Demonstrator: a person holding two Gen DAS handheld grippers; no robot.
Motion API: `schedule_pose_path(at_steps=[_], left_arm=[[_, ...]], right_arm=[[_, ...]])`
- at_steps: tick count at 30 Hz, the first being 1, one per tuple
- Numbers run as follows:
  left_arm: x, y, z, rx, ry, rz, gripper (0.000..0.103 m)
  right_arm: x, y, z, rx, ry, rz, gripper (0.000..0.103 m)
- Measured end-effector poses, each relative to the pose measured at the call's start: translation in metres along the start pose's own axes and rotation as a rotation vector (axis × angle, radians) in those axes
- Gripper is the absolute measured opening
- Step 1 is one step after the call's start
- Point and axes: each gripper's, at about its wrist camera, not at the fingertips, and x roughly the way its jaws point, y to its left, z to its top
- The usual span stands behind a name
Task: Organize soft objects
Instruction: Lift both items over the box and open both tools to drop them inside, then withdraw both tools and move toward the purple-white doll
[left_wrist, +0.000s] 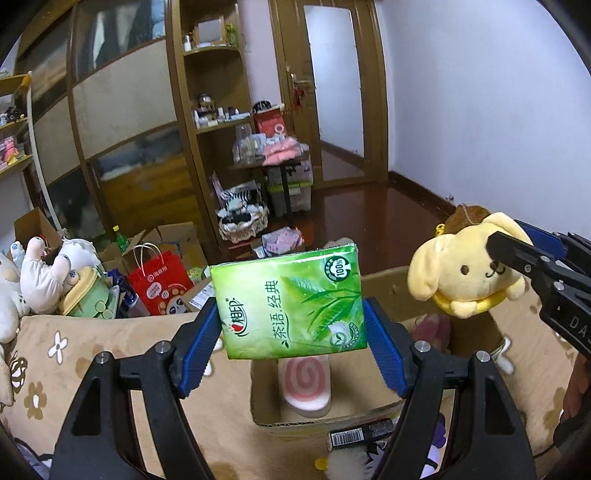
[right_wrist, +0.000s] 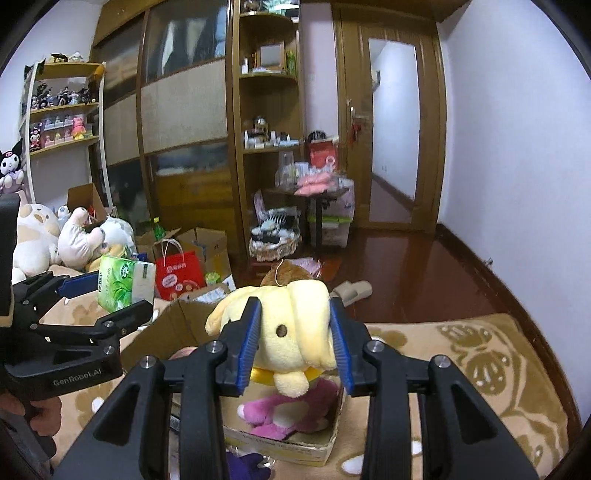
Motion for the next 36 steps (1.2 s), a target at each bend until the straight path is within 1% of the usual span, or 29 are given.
schedule_pose_path(at_steps=[5, 9, 12, 17, 18, 19, 20, 21, 22, 24, 26, 27, 28, 30, 32, 34, 36], left_arm=[[0.016, -0.004, -0.009, 0.010, 0.048, -0.007, 0.076], [0.020, -0.007, -0.013, 0.011, 0.065, -0.005, 0.076], [0.020, -0.007, -0.014, 0.015, 0.072, -0.005, 0.076], [0.020, -0.004, -0.019, 0.006, 0.110, -0.008, 0.076], [0.018, -0.003, -0.020, 0.002, 0.110, -0.003, 0.080], [0.015, -0.003, -0.021, -0.001, 0.107, 0.003, 0.089], [0.012, -0.002, -0.021, -0.003, 0.099, 0.008, 0.092], [0.008, -0.001, -0.021, -0.007, 0.087, 0.012, 0.094], [0.004, 0.000, -0.021, -0.010, 0.080, 0.011, 0.094], [-0.001, 0.001, -0.019, -0.013, 0.084, 0.014, 0.094], [-0.007, 0.005, -0.019, -0.020, 0.085, 0.019, 0.094], [-0.009, 0.006, -0.019, -0.022, 0.086, 0.020, 0.094], [-0.013, 0.008, -0.019, -0.025, 0.087, 0.020, 0.094], [-0.019, 0.011, -0.022, -0.025, 0.103, 0.020, 0.095], [-0.026, 0.014, -0.027, -0.040, 0.141, 0.014, 0.097], [-0.033, 0.018, -0.034, -0.060, 0.162, 0.009, 0.097], [-0.042, 0.021, -0.040, -0.057, 0.179, 0.003, 0.097]], right_arm=[[0.015, -0.002, -0.014, 0.003, 0.047, 0.001, 0.041], [0.025, -0.003, -0.023, 0.018, 0.091, 0.018, 0.041], [0.026, -0.003, -0.029, 0.021, 0.105, 0.032, 0.041], [0.020, 0.001, -0.032, 0.010, 0.106, 0.016, 0.041], [0.019, 0.002, -0.029, 0.011, 0.105, 0.009, 0.042], [0.016, 0.002, -0.029, 0.014, 0.103, 0.008, 0.045], [0.013, 0.001, -0.029, 0.018, 0.098, 0.007, 0.049], [0.009, 0.000, -0.028, 0.021, 0.093, 0.004, 0.057], [0.005, 0.000, -0.028, 0.024, 0.087, 0.001, 0.063], [-0.005, -0.002, -0.027, 0.041, 0.079, 0.001, 0.067], [-0.011, -0.003, -0.026, 0.060, 0.078, 0.001, 0.076], [-0.017, -0.004, -0.026, 0.066, 0.074, 0.002, 0.085], [-0.021, -0.004, -0.026, 0.068, 0.066, 0.000, 0.091], [-0.031, -0.003, -0.028, 0.066, 0.049, -0.012, 0.093], [-0.037, -0.002, -0.028, 0.065, 0.052, -0.021, 0.094], [-0.043, 0.000, -0.029, 0.063, 0.054, -0.032, 0.100], [-0.052, 0.002, -0.032, 0.061, 0.046, -0.034, 0.103]])
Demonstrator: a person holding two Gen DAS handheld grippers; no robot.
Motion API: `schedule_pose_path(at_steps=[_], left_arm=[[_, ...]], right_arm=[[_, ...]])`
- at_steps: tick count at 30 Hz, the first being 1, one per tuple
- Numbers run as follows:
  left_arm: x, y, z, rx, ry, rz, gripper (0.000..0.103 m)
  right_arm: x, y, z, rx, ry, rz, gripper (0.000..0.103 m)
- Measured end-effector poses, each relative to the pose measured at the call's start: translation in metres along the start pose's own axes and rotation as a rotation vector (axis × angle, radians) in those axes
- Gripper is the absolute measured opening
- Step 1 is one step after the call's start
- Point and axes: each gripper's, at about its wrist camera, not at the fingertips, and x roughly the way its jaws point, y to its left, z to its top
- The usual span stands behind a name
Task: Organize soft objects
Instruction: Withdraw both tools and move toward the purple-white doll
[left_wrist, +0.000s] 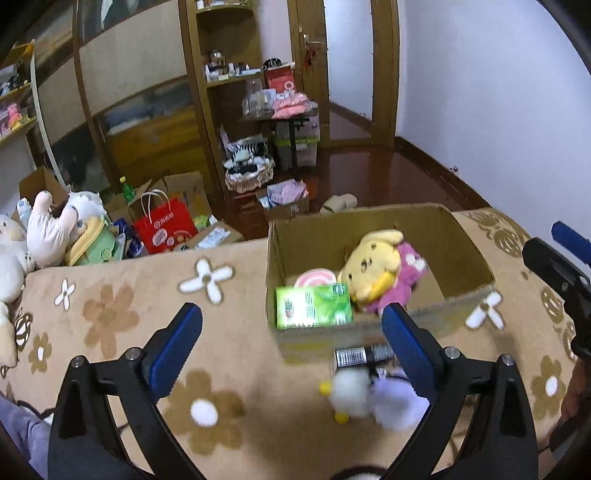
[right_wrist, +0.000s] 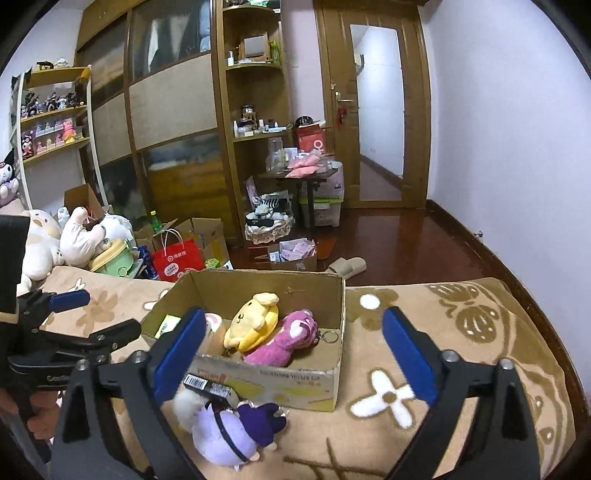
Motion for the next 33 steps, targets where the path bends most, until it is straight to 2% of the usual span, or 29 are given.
schedule_pose_path(at_steps=[7, 16, 26, 33], left_arm=[[-0.023, 0.005, -0.016, -0.023, 0.024, 0.011, 0.097], [-0.031, 0.007, -0.032, -0.025, 0.081, 0.027, 0.097], [-0.013, 0.011, -0.039, -0.052, 0.146, 0.009, 0.097], [0.014, 0.013, -0.039, -0.056, 0.195, 0.009, 0.097]], right_arm=[[-0.019, 0.005, -0.013, -0.010, 0.013, 0.019, 0.103], [-0.031, 0.014, -0.034, -0.031, 0.042, 0.030, 0.103], [-0.017, 0.026, -0.054, -0.057, 0.097, 0.048, 0.103], [0.010, 0.031, -0.068, -0.080, 0.167, 0.071, 0.103]])
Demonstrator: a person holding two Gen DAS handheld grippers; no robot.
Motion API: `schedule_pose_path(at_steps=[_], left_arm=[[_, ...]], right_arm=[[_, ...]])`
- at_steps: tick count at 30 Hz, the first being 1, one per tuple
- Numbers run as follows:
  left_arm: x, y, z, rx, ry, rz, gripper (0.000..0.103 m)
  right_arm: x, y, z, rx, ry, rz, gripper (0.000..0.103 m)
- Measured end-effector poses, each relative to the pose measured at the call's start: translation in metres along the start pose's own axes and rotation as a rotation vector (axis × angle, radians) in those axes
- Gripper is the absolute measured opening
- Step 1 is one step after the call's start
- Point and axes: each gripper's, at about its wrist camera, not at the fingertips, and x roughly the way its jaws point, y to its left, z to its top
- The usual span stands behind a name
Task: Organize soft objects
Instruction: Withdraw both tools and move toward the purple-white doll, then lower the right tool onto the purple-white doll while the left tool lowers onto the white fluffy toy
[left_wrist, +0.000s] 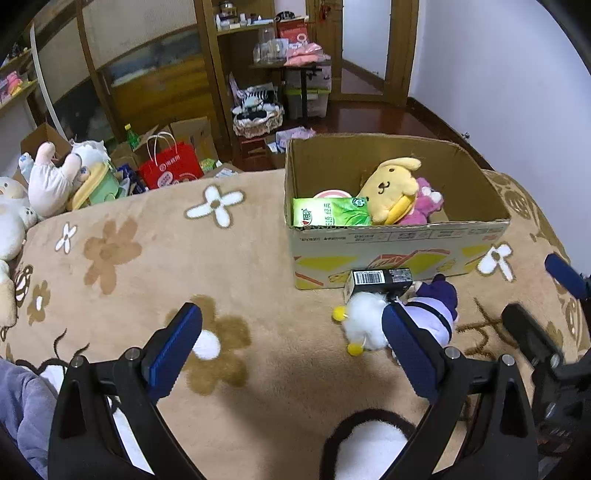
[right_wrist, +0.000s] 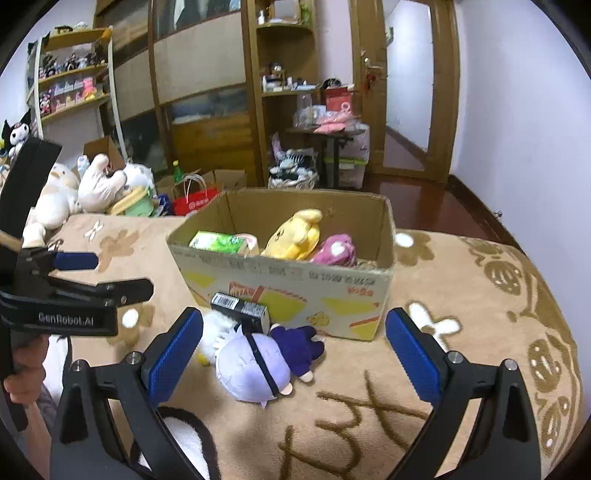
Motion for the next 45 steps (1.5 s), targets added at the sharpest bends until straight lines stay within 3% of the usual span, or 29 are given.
schedule_pose_path(at_steps=[9, 13, 24, 31, 38, 45], left_arm=[[0.033, -0.001, 0.008, -0.019, 0.060, -0.031, 0.097], [0.044, -0.006, 0.014, -0.026, 0.081, -0.084, 0.097], [0.076, -0.022, 0.020, 0.003, 0.153, -0.099, 0.097], [0.104, -0.026, 0.013, 0.012, 0.237, -0.125, 0.097], [0.123, -0.032, 0.007, 0.023, 0.287, -0.152, 0.097], [0.134, -0.033, 0.004, -0.004, 0.314, -0.197, 0.097]], right_arm=[[0.046, 0.003, -0.017, -0.005, 0.141, 0.031, 0.103], [0.058, 0.006, -0.018, -0.011, 0.162, 0.050, 0.103], [0.091, 0.013, -0.022, -0.032, 0.214, 0.074, 0.103], [0.106, 0.006, -0.030, -0.007, 0.233, 0.061, 0.103], [0.116, -0.008, -0.038, 0.082, 0.309, 0.118, 0.103], [0.117, -0.006, -0.045, 0.090, 0.342, 0.140, 0.093]])
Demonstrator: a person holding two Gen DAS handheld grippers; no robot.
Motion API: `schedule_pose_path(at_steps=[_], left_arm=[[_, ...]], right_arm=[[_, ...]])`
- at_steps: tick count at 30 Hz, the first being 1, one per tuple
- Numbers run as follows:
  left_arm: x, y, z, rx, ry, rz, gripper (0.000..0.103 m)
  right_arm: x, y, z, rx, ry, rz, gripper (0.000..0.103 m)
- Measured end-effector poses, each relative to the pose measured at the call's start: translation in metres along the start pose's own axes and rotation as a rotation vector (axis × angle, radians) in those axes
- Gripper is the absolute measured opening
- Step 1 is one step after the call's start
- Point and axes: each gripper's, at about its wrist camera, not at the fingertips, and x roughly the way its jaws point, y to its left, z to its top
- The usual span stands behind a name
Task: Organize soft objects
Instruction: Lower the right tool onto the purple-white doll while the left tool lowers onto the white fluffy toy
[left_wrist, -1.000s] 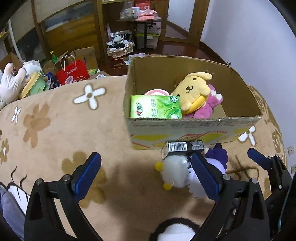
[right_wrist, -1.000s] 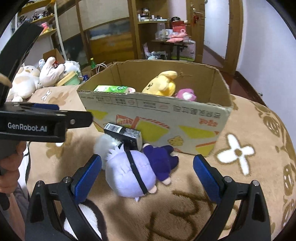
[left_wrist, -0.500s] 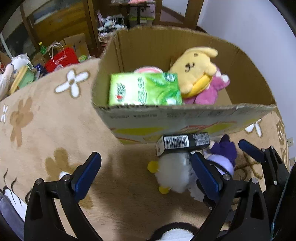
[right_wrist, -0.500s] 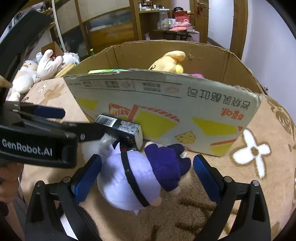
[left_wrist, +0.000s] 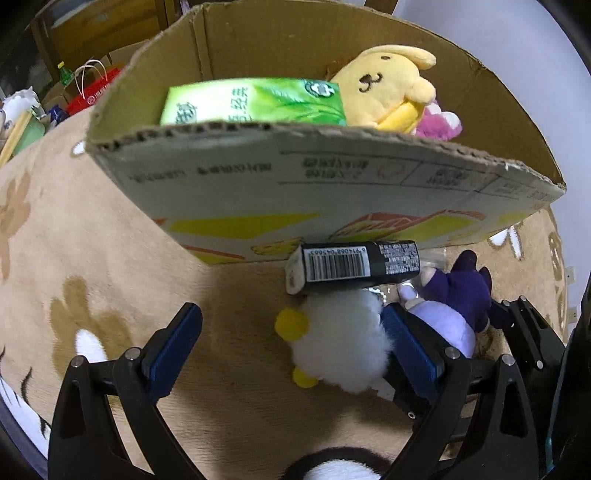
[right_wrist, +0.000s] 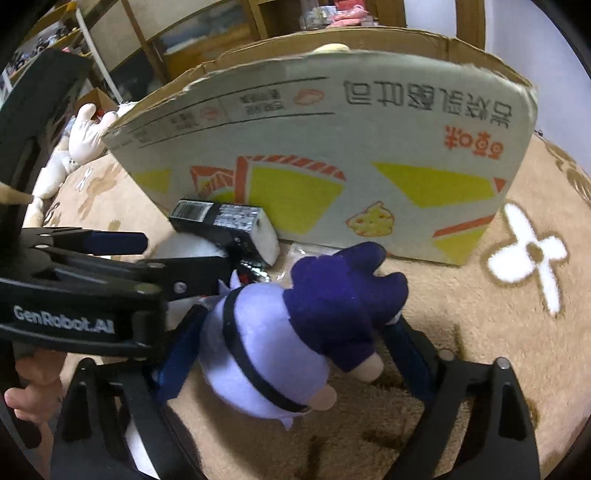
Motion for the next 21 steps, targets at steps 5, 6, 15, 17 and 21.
schedule_pose_path(at_steps=[5, 6, 15, 17, 21], left_arm=[[0.007, 0.001, -0.001, -0.022, 0.022, -0.058, 0.085], [0.008, 0.001, -0.002, -0.038, 0.034, -0.085, 0.080], [0.007, 0.005, 0.000, -0.054, 0.046, -0.136, 0.057], [0.004, 0.002, -0.001, -0.039, 0.030, -0.111, 0.057], [-0.005, -0.006, -0.004, -0.038, 0.028, -0.096, 0.058]], right_arm=[[-0.002, 0.005, 0.001, -0.005, 0.009, 0.012, 0.081], [-0.001, 0.005, 0.001, -0.007, 0.011, 0.010, 0.080], [0.004, 0.021, 0.002, -0.018, 0.022, 0.010, 0.073], [0.003, 0.022, 0.002, -0.019, 0.024, 0.013, 0.072], [0.000, 0.023, 0.002, -0.027, 0.030, 0.007, 0.071]])
